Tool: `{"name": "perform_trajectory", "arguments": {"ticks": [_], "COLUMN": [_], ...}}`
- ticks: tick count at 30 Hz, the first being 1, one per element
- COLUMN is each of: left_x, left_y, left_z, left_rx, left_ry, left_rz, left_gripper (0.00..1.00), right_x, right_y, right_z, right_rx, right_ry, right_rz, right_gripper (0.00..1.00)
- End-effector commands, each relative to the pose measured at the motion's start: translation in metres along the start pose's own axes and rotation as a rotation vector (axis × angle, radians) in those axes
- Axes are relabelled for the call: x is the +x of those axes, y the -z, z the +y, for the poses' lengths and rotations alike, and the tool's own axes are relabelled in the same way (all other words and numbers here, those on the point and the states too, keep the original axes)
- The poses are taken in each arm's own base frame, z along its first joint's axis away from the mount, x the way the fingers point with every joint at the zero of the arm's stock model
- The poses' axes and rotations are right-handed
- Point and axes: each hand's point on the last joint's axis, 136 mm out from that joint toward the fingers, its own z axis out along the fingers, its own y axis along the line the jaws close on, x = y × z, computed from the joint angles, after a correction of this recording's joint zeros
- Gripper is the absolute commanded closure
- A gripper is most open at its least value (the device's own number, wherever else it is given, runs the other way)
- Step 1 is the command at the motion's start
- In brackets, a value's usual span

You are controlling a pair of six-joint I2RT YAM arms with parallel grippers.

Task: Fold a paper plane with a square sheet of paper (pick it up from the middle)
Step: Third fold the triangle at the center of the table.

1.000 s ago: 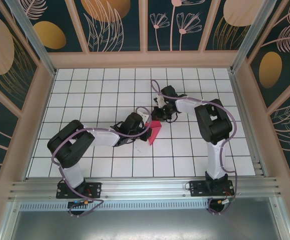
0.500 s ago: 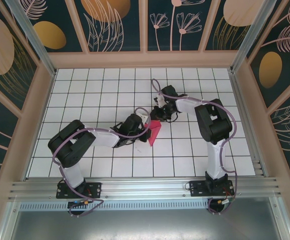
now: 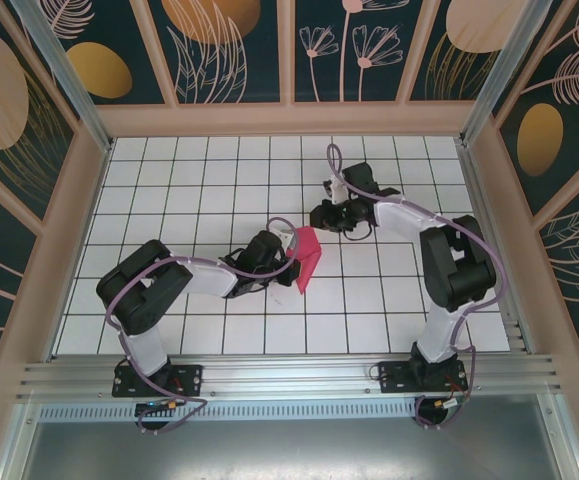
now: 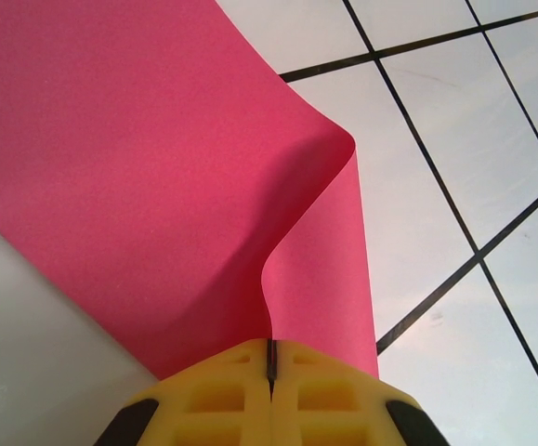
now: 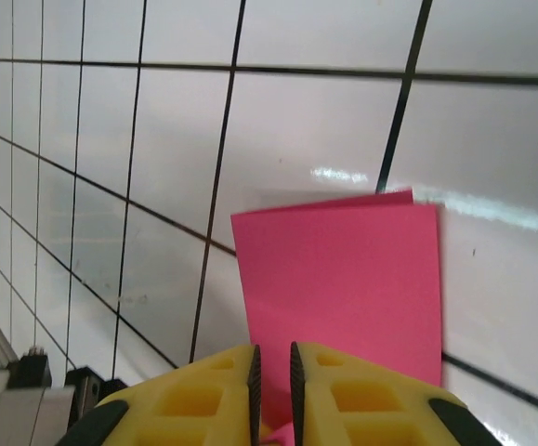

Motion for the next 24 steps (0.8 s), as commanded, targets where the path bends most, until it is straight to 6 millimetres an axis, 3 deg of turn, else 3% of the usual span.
{"name": "perform_trajectory", "arguments": {"ticks": [1,5,11,16,24], "left_x": [-0.002,0.001,0.002,0.002,0.000], "left_y": [-0.003,-0.005,-0.004,-0.003,-0.006], "left_z": [0.002,0.003,0.002,0.001,0.000], "left_rx": [0.001,0.003,0.014,0.015,0.019], "left_ry": [0.000,0.001,0.006,0.001,-0.007], "left_rz": [-0.002,0.008,0.006,0.005,0.006], "left_gripper": [1.00,1.00,1.00,1.00,1.00], "right_x": [0.029,0.053,0.071,0.075,0.081], "right_y": [0.000,-0.002,-0.009,-0.012,-0.023], "right_z": [-0.003,-0.002,0.001,0.002,-0.013], "right_rx": [-0.018,-0.057,-0.073,-0.080,-0.038], "right_ry": [-0.053,-0.093,-0.117,-0.124,-0.152], "right_rz": [0.043,0.077,0.104,0.108,0.116], "right_gripper": [0.85,0.91,0.92,0.92,0.91]}}
